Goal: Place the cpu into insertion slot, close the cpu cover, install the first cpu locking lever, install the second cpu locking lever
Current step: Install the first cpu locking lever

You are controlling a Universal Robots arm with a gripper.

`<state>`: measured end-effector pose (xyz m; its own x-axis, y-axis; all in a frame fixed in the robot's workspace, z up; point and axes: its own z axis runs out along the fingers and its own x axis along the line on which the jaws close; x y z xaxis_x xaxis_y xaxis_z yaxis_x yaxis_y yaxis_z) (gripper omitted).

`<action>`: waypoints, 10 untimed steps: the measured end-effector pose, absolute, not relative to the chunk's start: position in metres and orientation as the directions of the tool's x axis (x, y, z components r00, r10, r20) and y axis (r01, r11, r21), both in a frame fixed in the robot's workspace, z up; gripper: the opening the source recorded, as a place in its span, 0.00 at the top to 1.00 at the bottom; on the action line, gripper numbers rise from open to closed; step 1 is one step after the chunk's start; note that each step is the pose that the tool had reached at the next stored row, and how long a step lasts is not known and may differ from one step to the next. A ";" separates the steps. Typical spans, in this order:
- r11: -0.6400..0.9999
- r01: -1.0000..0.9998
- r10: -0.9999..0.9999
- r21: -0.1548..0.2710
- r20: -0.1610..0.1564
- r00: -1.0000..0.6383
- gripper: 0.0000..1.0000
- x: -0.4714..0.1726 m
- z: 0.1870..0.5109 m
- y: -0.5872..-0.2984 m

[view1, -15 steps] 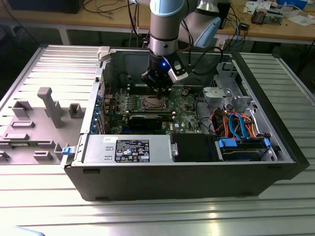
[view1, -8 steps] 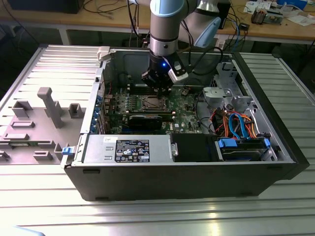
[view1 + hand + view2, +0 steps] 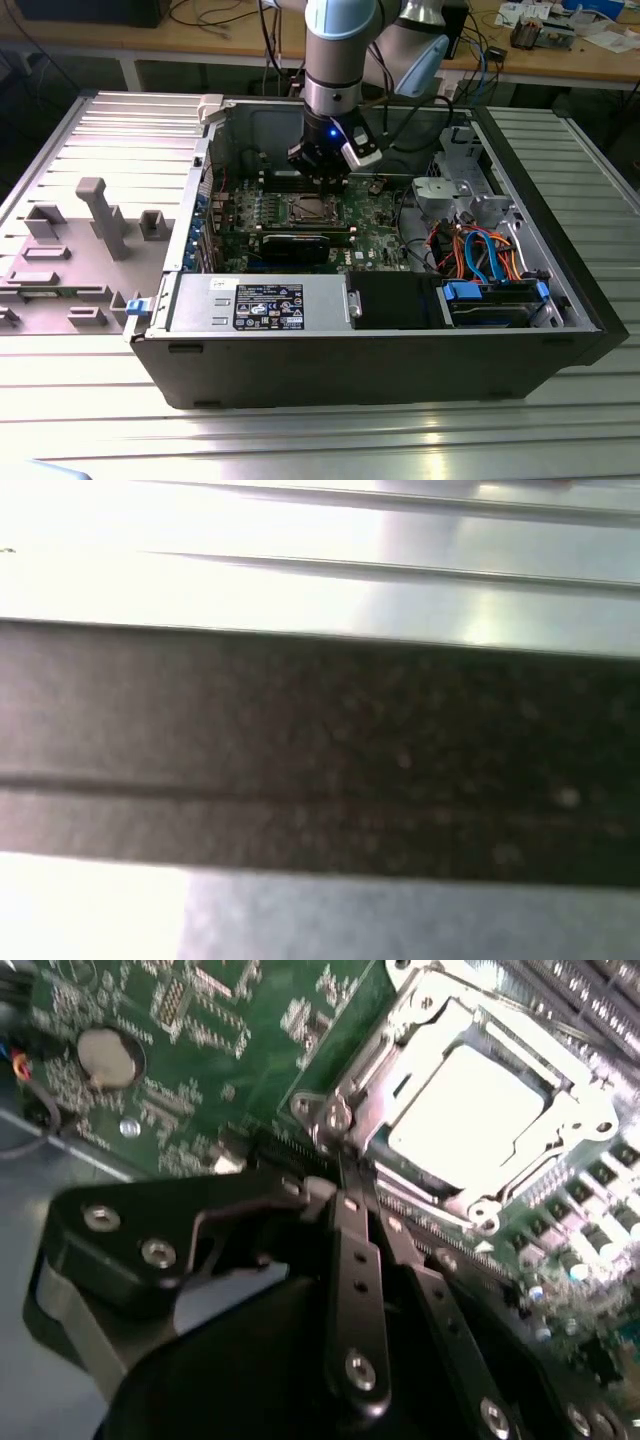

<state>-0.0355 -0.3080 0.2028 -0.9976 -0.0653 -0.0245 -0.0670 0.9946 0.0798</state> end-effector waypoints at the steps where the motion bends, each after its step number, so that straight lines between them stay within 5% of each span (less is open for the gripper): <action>1: 0.995 -0.067 -0.065 0.080 -0.025 -0.998 0.89 -0.035 0.203 -0.308; 10: 0.996 -0.067 -0.066 0.063 -0.023 -0.998 0.89 -0.036 0.205 -0.310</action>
